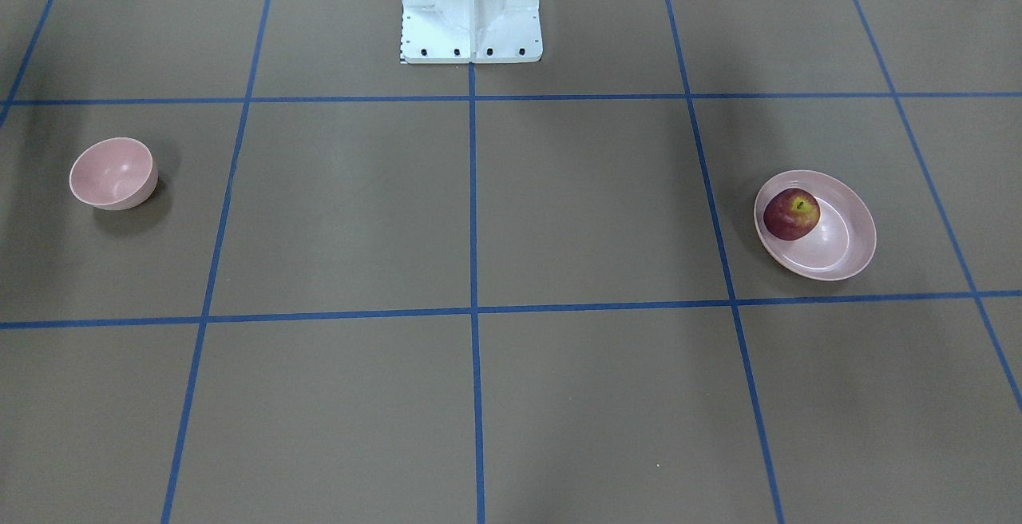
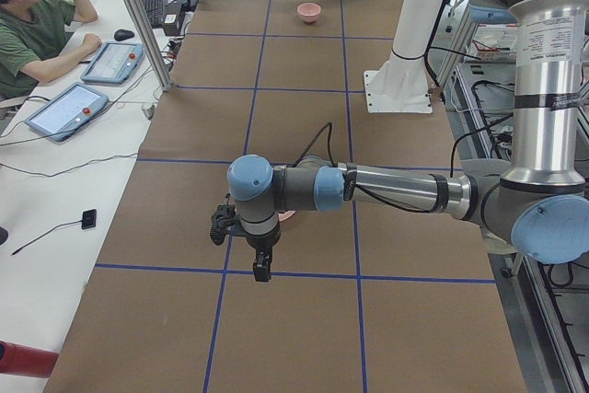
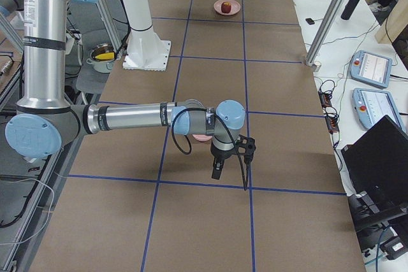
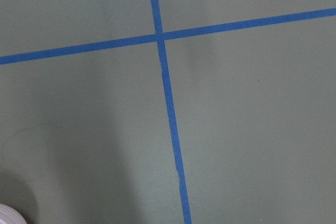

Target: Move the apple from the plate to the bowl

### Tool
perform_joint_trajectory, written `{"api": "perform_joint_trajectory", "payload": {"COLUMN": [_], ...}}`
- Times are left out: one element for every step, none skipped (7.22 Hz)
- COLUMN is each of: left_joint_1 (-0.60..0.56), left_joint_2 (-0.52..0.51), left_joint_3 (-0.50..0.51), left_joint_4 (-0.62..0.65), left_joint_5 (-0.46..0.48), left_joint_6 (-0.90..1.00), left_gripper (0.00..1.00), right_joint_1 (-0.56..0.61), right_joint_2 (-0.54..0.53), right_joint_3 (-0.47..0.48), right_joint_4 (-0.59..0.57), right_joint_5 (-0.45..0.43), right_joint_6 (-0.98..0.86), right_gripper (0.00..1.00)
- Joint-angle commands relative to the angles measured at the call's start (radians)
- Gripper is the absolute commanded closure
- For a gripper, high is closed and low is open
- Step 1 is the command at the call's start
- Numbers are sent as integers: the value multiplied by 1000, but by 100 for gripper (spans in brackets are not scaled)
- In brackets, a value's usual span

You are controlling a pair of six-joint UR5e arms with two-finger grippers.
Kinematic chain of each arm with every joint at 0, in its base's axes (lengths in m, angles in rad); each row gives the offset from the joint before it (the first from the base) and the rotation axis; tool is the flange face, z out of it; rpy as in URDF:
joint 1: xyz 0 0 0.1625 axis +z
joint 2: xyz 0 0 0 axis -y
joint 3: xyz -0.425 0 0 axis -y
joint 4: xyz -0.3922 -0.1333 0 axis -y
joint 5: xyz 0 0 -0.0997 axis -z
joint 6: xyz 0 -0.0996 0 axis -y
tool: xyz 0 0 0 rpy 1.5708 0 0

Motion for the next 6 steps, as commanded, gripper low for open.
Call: {"api": "perform_joint_trajectory", "payload": {"left_joint_1": [0,-1,-2,-2,-2,-2], "left_joint_2": [0,0,2,0,-1,-1], "left_joint_3": [-1,-1,-2,-5,-8,-11], "left_joint_4": [0,0,0,0,0,0], "left_joint_5": [0,0,0,0,2,2], "left_joint_6": [1,1,3,3,1,-7], "left_gripper": [1,1,1,1,1,1], "right_joint_1": [0,0,0,0,0,0], "right_joint_2": [1,1,-2,-2,-2,-2], "right_joint_3": [6,9,3,2,0,5], "right_joint_4": [0,0,0,0,0,0], "right_joint_5": [7,9,4,3,3,3], "right_joint_6": [-2,-1,-1,-2,-2,2], "right_gripper": [0,0,0,0,0,0]}}
